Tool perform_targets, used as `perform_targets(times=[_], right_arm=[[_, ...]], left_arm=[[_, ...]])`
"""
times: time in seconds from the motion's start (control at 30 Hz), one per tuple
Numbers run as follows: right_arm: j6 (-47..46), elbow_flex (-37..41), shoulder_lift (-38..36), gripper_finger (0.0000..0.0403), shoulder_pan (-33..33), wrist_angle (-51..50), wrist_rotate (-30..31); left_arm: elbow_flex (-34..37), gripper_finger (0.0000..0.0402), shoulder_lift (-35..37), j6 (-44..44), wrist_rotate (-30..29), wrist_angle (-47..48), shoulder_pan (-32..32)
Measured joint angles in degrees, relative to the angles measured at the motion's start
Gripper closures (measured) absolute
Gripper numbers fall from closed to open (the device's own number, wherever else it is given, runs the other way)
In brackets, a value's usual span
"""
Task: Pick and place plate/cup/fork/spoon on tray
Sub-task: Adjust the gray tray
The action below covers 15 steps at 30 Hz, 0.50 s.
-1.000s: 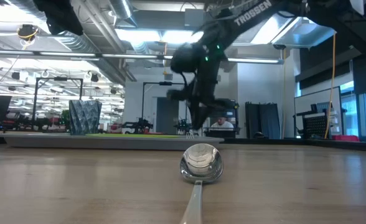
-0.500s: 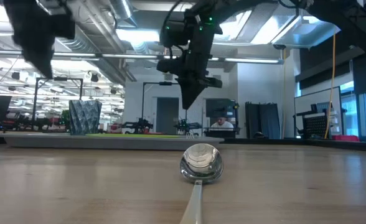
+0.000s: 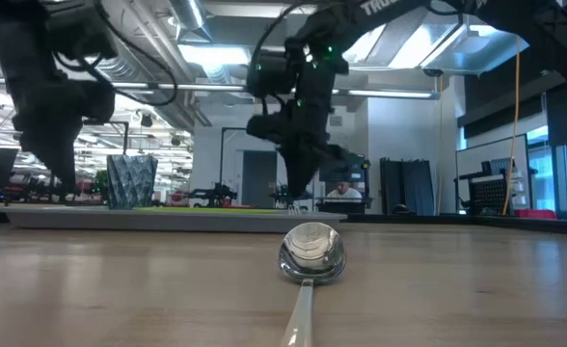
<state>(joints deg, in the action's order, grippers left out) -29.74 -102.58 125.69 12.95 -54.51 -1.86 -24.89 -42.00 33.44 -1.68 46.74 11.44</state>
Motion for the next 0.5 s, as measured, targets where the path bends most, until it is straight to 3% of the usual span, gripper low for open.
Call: perform_targets(times=[0.5], right_arm=[[-0.6,7.8,0.0,0.0401,-2.5,7.4,-5.4]], left_arm=[[6.6,0.0401,0.0,7.7,-3.8,-4.9,-2.9]])
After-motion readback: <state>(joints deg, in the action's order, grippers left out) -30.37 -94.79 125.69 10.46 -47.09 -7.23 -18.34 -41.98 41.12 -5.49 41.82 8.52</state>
